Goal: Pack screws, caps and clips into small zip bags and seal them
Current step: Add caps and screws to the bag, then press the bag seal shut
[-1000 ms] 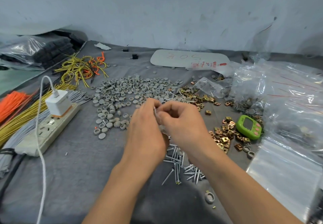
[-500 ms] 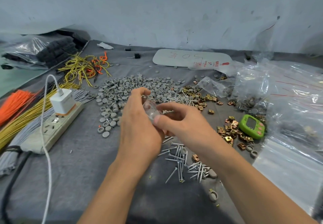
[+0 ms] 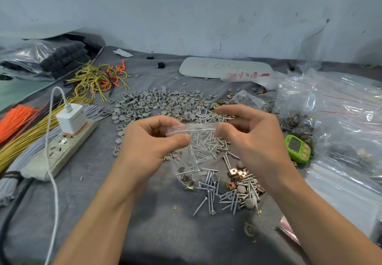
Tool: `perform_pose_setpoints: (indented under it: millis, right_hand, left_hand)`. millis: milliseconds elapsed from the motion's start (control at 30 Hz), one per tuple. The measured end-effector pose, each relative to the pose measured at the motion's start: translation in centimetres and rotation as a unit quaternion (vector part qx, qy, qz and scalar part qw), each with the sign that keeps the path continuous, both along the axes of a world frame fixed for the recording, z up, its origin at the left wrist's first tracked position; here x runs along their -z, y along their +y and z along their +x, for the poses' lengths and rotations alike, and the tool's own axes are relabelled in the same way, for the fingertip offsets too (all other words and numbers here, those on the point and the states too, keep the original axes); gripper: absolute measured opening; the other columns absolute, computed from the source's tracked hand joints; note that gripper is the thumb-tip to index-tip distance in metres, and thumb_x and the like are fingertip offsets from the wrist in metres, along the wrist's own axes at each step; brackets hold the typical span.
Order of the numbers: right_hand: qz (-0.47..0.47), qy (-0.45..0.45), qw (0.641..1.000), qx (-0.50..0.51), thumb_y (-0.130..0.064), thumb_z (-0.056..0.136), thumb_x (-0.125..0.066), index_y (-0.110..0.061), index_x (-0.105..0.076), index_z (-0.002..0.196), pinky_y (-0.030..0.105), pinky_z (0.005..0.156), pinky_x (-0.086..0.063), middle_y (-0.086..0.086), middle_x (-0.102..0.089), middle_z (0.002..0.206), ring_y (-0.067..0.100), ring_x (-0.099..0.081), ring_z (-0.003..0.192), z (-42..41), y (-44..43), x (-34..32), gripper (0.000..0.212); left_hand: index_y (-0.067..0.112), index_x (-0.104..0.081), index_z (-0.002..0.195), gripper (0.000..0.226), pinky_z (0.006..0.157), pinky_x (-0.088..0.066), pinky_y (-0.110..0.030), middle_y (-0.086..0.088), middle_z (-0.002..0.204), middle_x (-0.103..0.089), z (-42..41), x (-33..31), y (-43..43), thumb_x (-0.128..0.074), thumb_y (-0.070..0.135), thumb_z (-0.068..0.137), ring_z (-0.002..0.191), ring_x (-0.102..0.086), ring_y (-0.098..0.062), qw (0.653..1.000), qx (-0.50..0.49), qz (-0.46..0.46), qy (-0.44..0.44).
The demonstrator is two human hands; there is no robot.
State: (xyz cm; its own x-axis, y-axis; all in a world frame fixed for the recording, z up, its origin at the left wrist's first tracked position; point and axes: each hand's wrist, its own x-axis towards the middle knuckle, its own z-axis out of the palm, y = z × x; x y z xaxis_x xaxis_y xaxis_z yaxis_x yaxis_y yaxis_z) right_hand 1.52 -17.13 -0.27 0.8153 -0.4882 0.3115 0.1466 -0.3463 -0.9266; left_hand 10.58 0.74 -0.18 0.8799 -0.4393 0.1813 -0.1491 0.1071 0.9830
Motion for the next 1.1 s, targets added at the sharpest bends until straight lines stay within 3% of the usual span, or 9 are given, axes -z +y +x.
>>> perform_pose_setpoints:
  millis: [100, 300, 433, 567, 633, 767, 933, 1100]
  right_hand:
    - [0.015, -0.029, 0.999, 0.002, -0.018, 0.084, -0.079, -0.036, -0.078, 0.102, 0.021, 0.066, -0.056, -0.006, -0.078, 0.077, 0.011, -0.075, 0.074, -0.22, -0.08, 0.02, 0.026]
    - [0.082, -0.053, 0.995, 0.011, -0.024, 0.078, -0.079, -0.035, -0.080, 0.101, 0.038, 0.082, -0.060, 0.001, -0.079, 0.080, 0.022, -0.076, 0.083, -0.13, -0.48, 0.10, 0.026]
    - [0.098, -0.050, 0.994, -0.007, -0.026, 0.078, -0.079, -0.035, -0.080, 0.101, 0.030, 0.078, -0.055, 0.003, -0.079, 0.082, 0.019, -0.075, 0.084, -0.19, -0.77, -0.18, 0.025]
    - [0.065, 0.050, 0.994, -0.067, -0.027, 0.087, -0.081, -0.034, -0.080, 0.090, 0.020, 0.067, -0.051, -0.003, -0.079, 0.084, 0.002, -0.069, 0.073, -0.24, -0.58, -0.17, 0.008]
    - [0.063, 0.060, 0.995, -0.048, -0.021, 0.089, -0.079, -0.028, -0.080, 0.081, 0.018, 0.064, -0.049, 0.000, -0.078, 0.079, 0.002, -0.065, 0.067, -0.06, -0.39, 0.02, 0.011]
    - [0.075, 0.055, 0.995, -0.032, -0.017, 0.090, -0.078, -0.024, -0.080, 0.077, 0.028, 0.069, -0.051, 0.004, -0.076, 0.074, 0.008, -0.066, 0.067, 0.05, -0.35, 0.07, 0.015]
    - [0.082, 0.057, 0.994, -0.033, -0.016, 0.088, -0.080, -0.027, -0.080, 0.074, 0.034, 0.072, -0.057, 0.003, -0.074, 0.069, 0.012, -0.066, 0.065, 0.13, -0.41, 0.08, 0.018]
    - [0.062, 0.043, 0.997, -0.030, -0.014, 0.090, -0.078, -0.015, -0.075, 0.070, 0.038, 0.070, -0.054, 0.001, -0.070, 0.064, 0.014, -0.062, 0.063, 0.38, -0.11, -0.03, 0.020]
  left_hand:
    - [0.015, -0.078, 0.074, 0.032, 0.062, -0.052, -0.017, -0.004, 0.072, -0.071, 0.05, -0.22, 0.31, -0.089, 0.021, 0.044, 0.065, -0.062, -0.011, 0.999, 0.020, -0.037, 0.028]
    - [0.018, -0.082, 0.076, 0.032, 0.067, -0.053, -0.016, -0.006, 0.081, -0.077, 0.07, -0.52, 0.34, -0.086, 0.027, 0.045, 0.075, -0.071, -0.013, 0.994, 0.041, -0.060, 0.083]
    - [0.018, -0.082, 0.074, 0.031, 0.069, -0.055, -0.017, -0.008, 0.078, -0.076, 0.25, -0.56, 0.41, -0.085, 0.028, 0.045, 0.073, -0.071, -0.014, 0.993, 0.014, -0.061, 0.095]
    - [0.017, -0.082, 0.074, 0.018, 0.066, -0.053, -0.013, -0.007, 0.075, -0.077, 0.18, -0.39, 0.24, -0.082, 0.019, 0.055, 0.068, -0.070, -0.010, 0.996, -0.018, -0.043, 0.071]
    - [0.017, -0.083, 0.074, 0.017, 0.065, -0.052, -0.011, -0.008, 0.075, -0.077, 0.14, -0.35, 0.16, -0.082, 0.017, 0.057, 0.068, -0.071, -0.009, 0.997, -0.032, -0.030, 0.067]
    - [0.019, -0.083, 0.074, 0.017, 0.065, -0.054, -0.015, -0.006, 0.073, -0.077, 0.21, -0.24, 0.18, -0.084, 0.023, 0.057, 0.063, -0.070, -0.009, 0.997, -0.065, 0.020, 0.036]
    - [0.021, -0.082, 0.070, 0.017, 0.064, -0.055, -0.016, -0.004, 0.071, -0.077, 0.66, -0.02, 0.31, -0.087, 0.005, 0.072, 0.062, -0.069, -0.008, 0.992, -0.114, 0.049, -0.008]
    - [0.028, -0.082, 0.075, 0.020, 0.068, -0.058, -0.019, -0.001, 0.071, -0.077, 0.88, 0.35, 0.31, -0.084, 0.008, 0.077, 0.066, -0.068, -0.010, 0.991, -0.123, 0.052, -0.018]
